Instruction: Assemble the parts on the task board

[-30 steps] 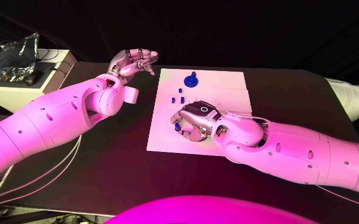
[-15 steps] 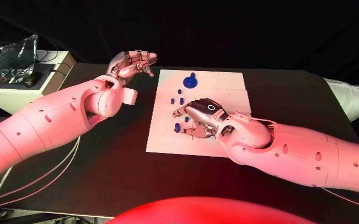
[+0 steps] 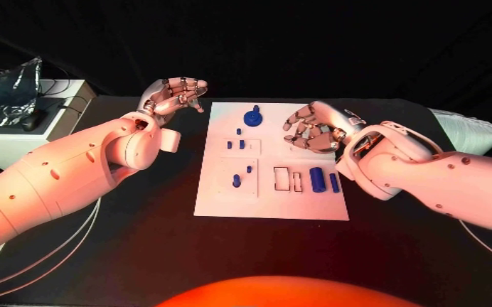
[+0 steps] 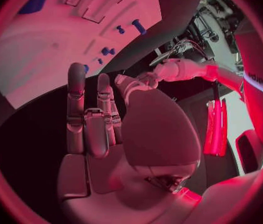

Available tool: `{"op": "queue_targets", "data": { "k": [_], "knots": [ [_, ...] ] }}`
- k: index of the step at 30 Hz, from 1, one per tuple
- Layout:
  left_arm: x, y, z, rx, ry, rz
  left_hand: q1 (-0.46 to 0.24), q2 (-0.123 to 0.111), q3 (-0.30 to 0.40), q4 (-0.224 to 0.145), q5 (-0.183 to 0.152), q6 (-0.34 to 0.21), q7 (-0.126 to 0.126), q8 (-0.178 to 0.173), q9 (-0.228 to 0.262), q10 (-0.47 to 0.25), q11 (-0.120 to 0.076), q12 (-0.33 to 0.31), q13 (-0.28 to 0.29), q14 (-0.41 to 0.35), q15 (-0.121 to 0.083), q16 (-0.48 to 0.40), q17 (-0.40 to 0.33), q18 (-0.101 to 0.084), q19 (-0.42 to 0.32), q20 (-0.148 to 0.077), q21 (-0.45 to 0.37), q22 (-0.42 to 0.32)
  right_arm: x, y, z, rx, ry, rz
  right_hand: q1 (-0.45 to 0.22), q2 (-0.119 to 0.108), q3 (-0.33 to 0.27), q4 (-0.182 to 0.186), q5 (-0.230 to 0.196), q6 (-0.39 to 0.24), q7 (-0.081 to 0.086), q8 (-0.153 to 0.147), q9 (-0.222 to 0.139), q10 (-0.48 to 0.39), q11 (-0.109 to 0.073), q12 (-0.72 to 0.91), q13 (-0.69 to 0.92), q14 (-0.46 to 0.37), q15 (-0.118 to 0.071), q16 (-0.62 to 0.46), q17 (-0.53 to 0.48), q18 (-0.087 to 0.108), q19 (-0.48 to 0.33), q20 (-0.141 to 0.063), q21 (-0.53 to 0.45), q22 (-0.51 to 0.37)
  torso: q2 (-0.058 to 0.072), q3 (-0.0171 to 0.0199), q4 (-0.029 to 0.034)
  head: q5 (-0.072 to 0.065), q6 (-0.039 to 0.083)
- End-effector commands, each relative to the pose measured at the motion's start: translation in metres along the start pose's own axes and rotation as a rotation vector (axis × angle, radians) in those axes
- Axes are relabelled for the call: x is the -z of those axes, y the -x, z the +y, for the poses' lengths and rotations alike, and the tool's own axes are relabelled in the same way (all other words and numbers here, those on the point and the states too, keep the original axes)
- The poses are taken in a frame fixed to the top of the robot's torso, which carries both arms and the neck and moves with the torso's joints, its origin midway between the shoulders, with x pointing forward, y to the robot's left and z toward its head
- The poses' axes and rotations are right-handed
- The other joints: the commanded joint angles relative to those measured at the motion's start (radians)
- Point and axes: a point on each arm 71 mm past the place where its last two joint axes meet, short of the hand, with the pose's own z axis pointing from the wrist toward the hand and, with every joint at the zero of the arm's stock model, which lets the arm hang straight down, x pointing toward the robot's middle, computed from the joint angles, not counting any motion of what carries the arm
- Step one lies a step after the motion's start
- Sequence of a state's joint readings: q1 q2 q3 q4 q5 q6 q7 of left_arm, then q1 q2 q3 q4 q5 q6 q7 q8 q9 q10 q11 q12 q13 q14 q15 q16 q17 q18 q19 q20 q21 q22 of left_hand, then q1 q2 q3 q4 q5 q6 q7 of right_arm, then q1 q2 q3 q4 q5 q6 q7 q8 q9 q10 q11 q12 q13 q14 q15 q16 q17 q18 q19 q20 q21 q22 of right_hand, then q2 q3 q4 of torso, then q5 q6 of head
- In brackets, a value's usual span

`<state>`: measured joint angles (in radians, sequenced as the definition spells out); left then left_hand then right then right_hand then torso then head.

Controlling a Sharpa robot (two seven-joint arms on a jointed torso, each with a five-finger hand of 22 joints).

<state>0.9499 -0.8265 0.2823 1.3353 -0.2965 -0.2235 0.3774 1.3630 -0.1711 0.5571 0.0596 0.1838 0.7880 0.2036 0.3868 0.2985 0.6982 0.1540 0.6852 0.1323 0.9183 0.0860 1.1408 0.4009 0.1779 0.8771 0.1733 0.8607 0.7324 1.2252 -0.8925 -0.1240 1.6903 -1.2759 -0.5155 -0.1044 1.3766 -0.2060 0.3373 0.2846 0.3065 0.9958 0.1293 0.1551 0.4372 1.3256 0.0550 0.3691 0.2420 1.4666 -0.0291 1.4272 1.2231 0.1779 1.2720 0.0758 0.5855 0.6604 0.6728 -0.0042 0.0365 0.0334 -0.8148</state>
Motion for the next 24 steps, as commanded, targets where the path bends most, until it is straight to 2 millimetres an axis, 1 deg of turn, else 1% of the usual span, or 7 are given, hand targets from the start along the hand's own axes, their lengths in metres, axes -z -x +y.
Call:
{"op": "queue_targets", "data": {
  "k": [1, 2, 3, 6, 13, 21, 24],
  "knots": [
    [0.005, -0.002, 0.002, 0.002, -0.002, 0.042, -0.015, 0.0, -0.006, 0.004, -0.003, -0.008, -0.002, 0.006, -0.002, 0.013, -0.002, 0.008, 0.001, -0.004, -0.004, 0.004, -0.002, 0.006, 0.005, 0.004, -0.006, -0.002, 0.011, 0.0, -0.024, -0.165, -0.243, 0.209, -0.095, 0.008, -0.034, -0.001, 0.057, -0.005, -0.012, 0.03, 0.029, 0.039, -0.025, 0.24, 0.259, 0.04, -0.01, 0.009, 0.014, -0.004, 0.015, -0.009, 0.012, 0.018, -0.007, -0.0007, -0.008, -0.026, 0.006],
    [0.006, -0.002, 0.003, 0.003, -0.001, 0.044, -0.018, 0.0, -0.008, 0.007, -0.003, -0.009, -0.003, 0.006, -0.004, 0.019, -0.003, 0.01, 0.001, -0.004, -0.005, 0.004, -0.002, 0.006, 0.005, 0.004, -0.008, -0.004, 0.015, 0.003, -0.031, -0.16, -0.287, 0.24, -0.109, 0.023, -0.054, 0.0, 0.051, -0.024, -0.037, 0.068, 0.068, 0.015, -0.031, 0.54, 0.59, 0.045, -0.012, 0.021, 0.039, -0.013, 0.033, -0.018, 0.028, 0.039, -0.009, -0.0006, -0.0097, -0.029, 0.006],
    [0.008, -0.001, 0.004, 0.003, 0.001, 0.046, -0.018, 0.0, -0.008, 0.008, -0.003, -0.009, -0.003, 0.006, -0.004, 0.019, -0.003, 0.011, 0.001, -0.004, -0.005, 0.004, -0.002, 0.006, 0.005, 0.004, -0.008, -0.004, 0.019, 0.006, -0.037, -0.149, -0.327, 0.264, -0.111, 0.019, -0.072, 0.006, 0.052, -0.023, -0.023, 0.097, 0.096, 0.076, -0.031, 0.785, 0.854, 0.058, -0.02, 0.047, 0.099, -0.017, 0.054, -0.018, 0.073, 0.083, -0.01, -0.0003, -0.0111, -0.034, 0.005],
    [0.013, 0.0, 0.008, 0.006, 0.009, 0.049, -0.02, 0.0, -0.009, 0.01, -0.003, -0.009, -0.003, 0.007, -0.005, 0.023, -0.004, 0.011, 0.001, -0.003, -0.005, 0.004, -0.003, 0.007, 0.005, 0.003, -0.01, -0.005, 0.03, 0.013, -0.054, -0.107, -0.435, 0.307, -0.076, 0.044, -0.08, 0.003, 0.033, -0.029, -0.032, 0.147, 0.15, 0.181, -0.035, 1.098, 1.208, 0.086, -0.02, 0.111, 0.252, -0.047, 0.118, -0.023, 0.256, 0.256, -0.014, -0.0013, -0.0144, -0.044, 0.007],
    [0.021, 0.0, 0.014, 0.012, 0.027, 0.055, -0.022, -0.001, -0.01, 0.016, -0.002, -0.007, -0.01, 0.008, -0.008, 0.041, -0.009, 0.013, -0.002, -0.003, -0.009, 0.005, -0.004, 0.007, 0.007, 0.001, -0.015, -0.009, 0.049, 0.017, -0.074, -0.052, -0.628, 0.367, -0.153, 0.042, -0.125, 0.008, 0.049, -0.033, -0.029, 0.159, 0.172, 0.239, -0.034, 1.193, 1.319, 0.097, -0.018, 0.132, 0.309, -0.067, 0.149, -0.021, 0.378, 0.373, -0.023, 0.0, -0.0192, -0.061, 0.003],
    [0.023, -0.003, 0.017, 0.016, 0.035, 0.063, -0.026, -0.005, -0.012, 0.019, -0.002, -0.009, -0.011, 0.007, -0.011, 0.044, -0.01, 0.011, -0.003, -0.001, -0.01, 0.005, -0.004, 0.007, 0.009, 0.001, -0.017, -0.01, 0.055, 0.005, -0.071, 0.0, -0.7, 0.422, -0.294, 0.06, -0.196, 0.01, 0.087, -0.026, -0.041, 0.185, 0.217, 0.245, -0.043, 1.202, 1.329, 0.101, -0.025, 0.139, 0.333, -0.072, 0.155, -0.025, 0.422, 0.424, -0.027, -0.0033, -0.0188, -0.062, -0.004],
    [0.023, -0.003, 0.017, 0.019, 0.032, 0.072, -0.031, -0.01, -0.016, 0.023, -0.002, -0.01, -0.011, 0.006, -0.013, 0.045, -0.01, 0.008, -0.005, 0.0, -0.01, 0.006, -0.004, 0.006, 0.01, 0.001, -0.019, -0.012, 0.053, -0.001, -0.069, 0.014, -0.706, 0.44, -0.311, 0.061, -0.217, 0.008, 0.074, -0.03, -0.043, 0.19, 0.231, 0.245, -0.045, 1.202, 1.329, 0.101, -0.026, 0.14, 0.334, -0.072, 0.154, -0.027, 0.421, 0.427, -0.026, -0.0044, -0.0182, -0.064, -0.007]
  ]
}}
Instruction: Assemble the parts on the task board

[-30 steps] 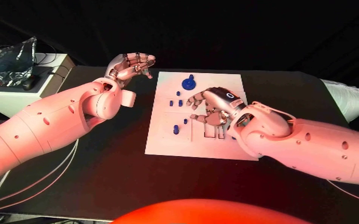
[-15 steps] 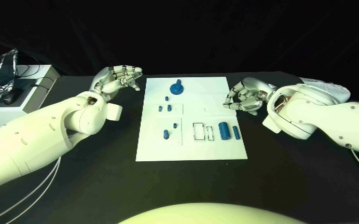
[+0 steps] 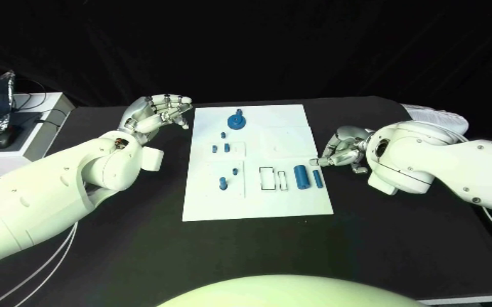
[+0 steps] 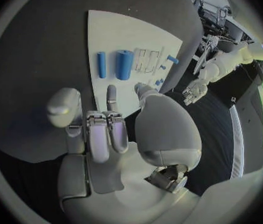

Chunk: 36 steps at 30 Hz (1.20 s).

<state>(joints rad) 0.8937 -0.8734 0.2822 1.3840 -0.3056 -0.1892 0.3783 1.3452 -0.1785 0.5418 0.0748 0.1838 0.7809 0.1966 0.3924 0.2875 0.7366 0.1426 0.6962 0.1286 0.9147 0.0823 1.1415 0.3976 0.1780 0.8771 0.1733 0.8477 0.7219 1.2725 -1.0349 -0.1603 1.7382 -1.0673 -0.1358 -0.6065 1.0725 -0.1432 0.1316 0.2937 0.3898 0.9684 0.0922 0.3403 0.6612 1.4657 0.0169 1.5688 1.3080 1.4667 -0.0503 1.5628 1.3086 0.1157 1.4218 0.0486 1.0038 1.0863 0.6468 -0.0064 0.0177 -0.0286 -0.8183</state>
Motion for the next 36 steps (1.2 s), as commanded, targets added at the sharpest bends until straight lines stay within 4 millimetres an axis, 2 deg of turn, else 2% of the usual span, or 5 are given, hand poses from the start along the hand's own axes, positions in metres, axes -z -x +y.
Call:
{"op": "queue_targets", "data": {
  "k": [1, 3, 8, 22, 36],
  "knots": [
    [0.0, -0.004, -0.001, 0.008, -0.015, 0.035, -0.02, -0.01, -0.008, 0.013, -0.001, -0.005, -0.004, -0.001, -0.004, 0.008, 0.001, -0.006, -0.004, 0.004, -0.006, 0.006, -0.001, 0.006, 0.011, 0.001, -0.01, -0.004, -0.002, -0.009, -0.001, 0.055, -0.073, 0.045, -0.006, -0.002, -0.015, -0.001, -0.017, -0.004, -0.006, 0.006, 0.01, 0.105, -0.007, 0.002, 0.263, 0.101, -0.005, 0.004, 0.247, -0.01, 0.003, 0.001, 0.002, 0.001, 0.0, -0.0023, 0.0006, -0.003, -0.004],
    [0.0, -0.005, -0.001, 0.008, -0.018, 0.041, -0.031, -0.021, -0.021, 0.022, 0.001, -0.008, -0.004, -0.002, -0.008, 0.008, 0.001, -0.009, -0.006, 0.005, -0.005, 0.006, -0.002, 0.006, 0.013, 0.001, -0.018, -0.01, -0.004, -0.013, 0.002, 0.06, -0.072, 0.053, -0.007, 0.0, -0.021, 0.0, -0.024, -0.004, -0.006, 0.008, 0.015, 0.105, -0.007, 0.002, 0.263, 0.101, -0.005, 0.003, 0.246, -0.01, 0.003, 0.0, 0.002, 0.002, 0.0, -0.0031, 0.0012, -0.003, -0.004],
    [0.0, -0.006, -0.002, 0.009, -0.023, 0.048, -0.049, -0.034, -0.048, 0.041, 0.0, -0.013, -0.004, -0.004, -0.015, 0.008, 0.0, -0.011, -0.008, 0.005, -0.005, 0.007, -0.003, 0.006, 0.018, 0.003, -0.033, -0.021, -0.008, -0.022, 0.01, 0.07, -0.063, 0.07, -0.024, 0.006, -0.044, 0.001, -0.035, -0.007, -0.007, 0.012, 0.026, 0.105, -0.007, 0.002, 0.263, 0.101, -0.006, 0.003, 0.246, -0.01, 0.001, 0.0, 0.0, 0.004, 0.001, -0.001, 0.0015, -0.005, -0.007],
    [0.001, -0.006, -0.001, 0.01, -0.024, 0.05, -0.062, -0.038, -0.085, 0.068, -0.007, -0.015, -0.003, -0.003, -0.021, 0.004, 0.0, -0.01, -0.009, 0.004, -0.004, 0.009, -0.003, 0.006, 0.027, 0.004, -0.051, -0.035, -0.019, -0.04, 0.017, 0.108, -0.057, 0.099, -0.02, 0.015, -0.085, 0.0, -0.069, -0.013, -0.007, 0.017, 0.044, 0.105, -0.008, 0.002, 0.263, 0.101, -0.006, 0.003, 0.246, -0.009, -0.002, 0.0, -0.005, 0.006, 0.002, 0.0014, 0.0003, 0.004, -0.014],
    [0.001, -0.006, 0.0, 0.015, -0.017, 0.055, -0.065, -0.035, -0.098, 0.078, -0.008, -0.016, -0.003, -0.002, -0.023, 0.003, 0.0, -0.009, -0.008, 0.003, -0.003, 0.01, -0.003, 0.006, 0.031, 0.004, -0.057, -0.039, -0.033, -0.047, 0.021, 0.138, -0.062, 0.075, -0.011, 0.021, -0.09, -0.001, -0.075, -0.014, -0.007, 0.018, 0.049, 0.105, -0.008, 0.002, 0.263, 0.101, -0.006, 0.003, 0.245, -0.008, -0.003, 0.0, -0.008, 0.005, 0.003, -0.0005, 0.0003, 0.012, -0.023]
  ]
}}
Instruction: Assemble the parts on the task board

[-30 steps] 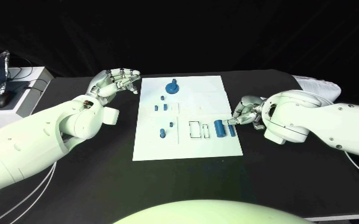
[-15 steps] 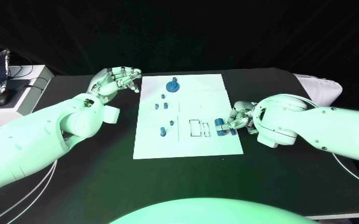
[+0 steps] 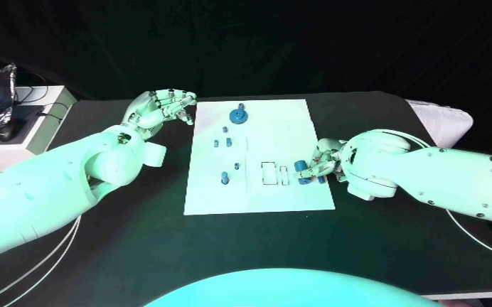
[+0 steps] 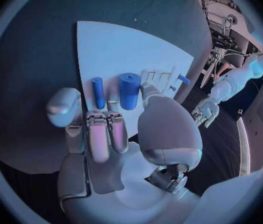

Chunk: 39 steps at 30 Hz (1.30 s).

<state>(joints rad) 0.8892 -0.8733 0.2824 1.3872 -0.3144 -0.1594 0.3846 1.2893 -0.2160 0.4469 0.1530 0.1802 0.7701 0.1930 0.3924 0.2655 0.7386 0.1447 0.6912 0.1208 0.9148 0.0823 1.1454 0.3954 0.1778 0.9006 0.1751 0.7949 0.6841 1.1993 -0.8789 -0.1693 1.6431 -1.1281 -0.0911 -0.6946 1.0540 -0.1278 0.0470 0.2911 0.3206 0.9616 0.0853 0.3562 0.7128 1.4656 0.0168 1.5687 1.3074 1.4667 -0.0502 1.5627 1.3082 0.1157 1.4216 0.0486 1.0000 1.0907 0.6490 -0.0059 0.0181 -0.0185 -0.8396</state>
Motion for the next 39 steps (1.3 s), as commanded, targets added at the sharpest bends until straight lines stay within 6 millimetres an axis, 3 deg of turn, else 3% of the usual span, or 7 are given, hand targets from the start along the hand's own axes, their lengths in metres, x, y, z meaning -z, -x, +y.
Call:
{"op": "queue_targets", "data": {
  "k": [1, 5, 12, 19, 22, 25, 39],
  "knots": [
    [0.0, -0.002, -0.001, 0.01, -0.011, 0.022, -0.009, 0.003, -0.005, 0.002, -0.004, -0.005, 0.001, -0.002, -0.001, 0.001, -0.002, -0.004, -0.001, 0.003, -0.003, 0.006, -0.001, 0.006, 0.008, 0.002, -0.005, -0.002, -0.003, -0.002, -0.001, 0.031, -0.009, -0.01, 0.009, 0.008, -0.006, 0.002, -0.006, -0.007, -0.001, 0.002, -0.002, 0.105, -0.008, 0.002, 0.263, 0.1, -0.006, 0.003, 0.245, -0.008, -0.004, 0.0, -0.005, 0.0, 0.0, -0.0013, -0.0001, 0.002, -0.002],
    [0.0, -0.002, -0.001, 0.01, -0.007, 0.024, -0.009, 0.003, -0.005, 0.002, -0.004, -0.005, 0.001, -0.002, -0.001, 0.001, -0.002, -0.004, -0.001, 0.003, -0.003, 0.006, -0.001, 0.006, 0.008, 0.002, -0.005, -0.002, -0.006, -0.005, -0.001, 0.033, -0.013, -0.005, 0.039, 0.025, -0.003, 0.0, 0.007, -0.011, -0.001, 0.004, 0.006, 0.105, -0.008, 0.002, 0.263, 0.1, -0.006, 0.003, 0.244, -0.008, -0.005, 0.0, -0.007, 0.002, -0.001, -0.001, -0.0002, 0.005, -0.005],
    [0.0, -0.002, 0.0, 0.011, -0.003, 0.025, -0.008, 0.006, -0.008, 0.005, -0.003, -0.005, 0.001, -0.002, -0.002, -0.001, -0.002, -0.004, -0.001, 0.003, -0.003, 0.006, -0.001, 0.006, 0.009, 0.002, -0.007, -0.004, -0.006, -0.006, 0.0, 0.025, -0.006, -0.011, 0.117, 0.042, 0.025, -0.004, 0.129, -0.016, -0.001, -0.002, 0.018, 0.105, -0.009, 0.002, 0.263, 0.1, -0.007, 0.002, 0.243, -0.008, -0.006, -0.001, -0.008, 0.01, -0.002, -0.0016, -0.0008, 0.006, -0.005],
    [0.0, -0.001, 0.0, 0.01, 0.002, 0.023, -0.005, 0.008, -0.009, 0.006, -0.003, -0.005, 0.002, -0.002, -0.002, -0.001, -0.002, -0.004, -0.001, 0.003, -0.003, 0.006, -0.001, 0.006, 0.01, 0.002, -0.008, -0.005, 0.0, -0.007, 0.002, -0.038, 0.02, -0.02, 0.159, 0.046, 0.074, -0.003, 0.199, -0.004, -0.006, -0.008, 0.019, 0.105, -0.013, 0.002, 0.263, 0.1, -0.01, 0.003, 0.244, -0.008, -0.005, -0.003, -0.006, 0.018, -0.002, -0.0009, -0.0015, 0.007, -0.003],
    [0.0, -0.001, 0.0, 0.009, 0.004, 0.021, -0.005, 0.008, -0.009, 0.006, -0.003, -0.005, 0.002, -0.002, -0.002, -0.001, -0.002, -0.004, -0.001, 0.003, -0.003, 0.006, -0.001, 0.006, 0.01, 0.002, -0.008, -0.005, 0.003, -0.005, 0.004, -0.069, 0.031, -0.021, 0.168, 0.048, 0.09, -0.004, 0.205, -0.001, -0.008, -0.009, 0.019, 0.105, -0.015, 0.002, 0.263, 0.1, -0.011, 0.002, 0.243, -0.008, -0.005, -0.004, -0.006, 0.02, -0.002, -0.001, -0.0019, 0.007, -0.001],
    [0.0, 0.0, 0.001, 0.008, 0.005, 0.019, -0.003, 0.009, -0.009, 0.006, -0.003, -0.005, 0.002, -0.001, -0.003, -0.002, -0.001, -0.004, -0.001, 0.003, -0.003, 0.006, -0.001, 0.006, 0.011, 0.002, -0.009, -0.005, 0.006, -0.001, 0.005, -0.099, 0.041, -0.029, 0.176, 0.045, 0.122, -0.002, 0.175, 0.005, -0.009, -0.015, 0.018, 0.105, -0.016, 0.002, 0.263, 0.1, -0.013, 0.002, 0.242, -0.008, -0.005, -0.005, -0.007, 0.022, -0.002, -0.001, -0.0019, 0.007, 0.0],
    [0.0, 0.0, 0.001, 0.008, 0.01, 0.019, -0.001, 0.01, -0.01, 0.006, -0.003, -0.004, 0.001, -0.001, -0.003, -0.003, -0.001, -0.005, -0.001, 0.003, -0.003, 0.006, -0.001, 0.006, 0.011, 0.002, -0.01, -0.006, 0.019, 0.011, 0.021, -0.245, 0.071, 0.007, 0.15, 0.031, 0.146, 0.001, 0.155, 0.017, -0.009, -0.021, 0.015, 0.105, -0.016, 0.002, 0.263, 0.099, -0.013, 0.001, 0.24, -0.008, -0.007, -0.006, -0.012, 0.022, -0.002, -0.0018, -0.0008, 0.003, 0.005]
  ]
}}
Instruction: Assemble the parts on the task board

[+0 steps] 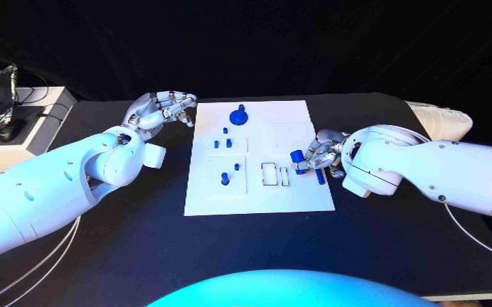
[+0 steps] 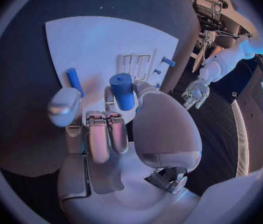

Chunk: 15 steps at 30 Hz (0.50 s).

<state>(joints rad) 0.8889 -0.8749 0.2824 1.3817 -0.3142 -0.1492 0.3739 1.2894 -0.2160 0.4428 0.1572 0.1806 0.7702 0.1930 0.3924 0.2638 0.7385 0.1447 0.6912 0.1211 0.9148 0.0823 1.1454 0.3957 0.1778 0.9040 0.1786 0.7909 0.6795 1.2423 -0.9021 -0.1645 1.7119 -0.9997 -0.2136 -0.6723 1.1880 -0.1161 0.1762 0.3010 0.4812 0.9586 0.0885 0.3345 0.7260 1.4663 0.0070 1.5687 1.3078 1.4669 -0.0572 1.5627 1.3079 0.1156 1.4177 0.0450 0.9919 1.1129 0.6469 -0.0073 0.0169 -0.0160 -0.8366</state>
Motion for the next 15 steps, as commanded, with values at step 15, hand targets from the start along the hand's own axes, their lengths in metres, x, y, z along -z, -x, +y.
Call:
{"op": "queue_targets", "data": {
  "k": [15],
  "knots": [
    [-0.001, -0.004, 0.0, 0.01, 0.0, 0.024, 0.003, 0.01, -0.009, 0.002, -0.003, -0.004, 0.001, 0.0, -0.002, -0.006, -0.001, -0.006, -0.002, 0.003, -0.003, 0.007, -0.002, 0.006, 0.009, -0.002, -0.007, -0.002, -0.009, -0.029, 0.029, -0.067, 0.016, 0.11, -0.029, 0.004, 0.032, -0.009, -0.041, 0.033, -0.012, -0.007, 0.001, 0.105, -0.006, 0.002, 0.263, 0.098, -0.005, 0.0, 0.235, -0.006, -0.006, -0.002, -0.014, -0.002, 0.003, 0.0007, 0.0016, 0.002, 0.0]
  ]
}}
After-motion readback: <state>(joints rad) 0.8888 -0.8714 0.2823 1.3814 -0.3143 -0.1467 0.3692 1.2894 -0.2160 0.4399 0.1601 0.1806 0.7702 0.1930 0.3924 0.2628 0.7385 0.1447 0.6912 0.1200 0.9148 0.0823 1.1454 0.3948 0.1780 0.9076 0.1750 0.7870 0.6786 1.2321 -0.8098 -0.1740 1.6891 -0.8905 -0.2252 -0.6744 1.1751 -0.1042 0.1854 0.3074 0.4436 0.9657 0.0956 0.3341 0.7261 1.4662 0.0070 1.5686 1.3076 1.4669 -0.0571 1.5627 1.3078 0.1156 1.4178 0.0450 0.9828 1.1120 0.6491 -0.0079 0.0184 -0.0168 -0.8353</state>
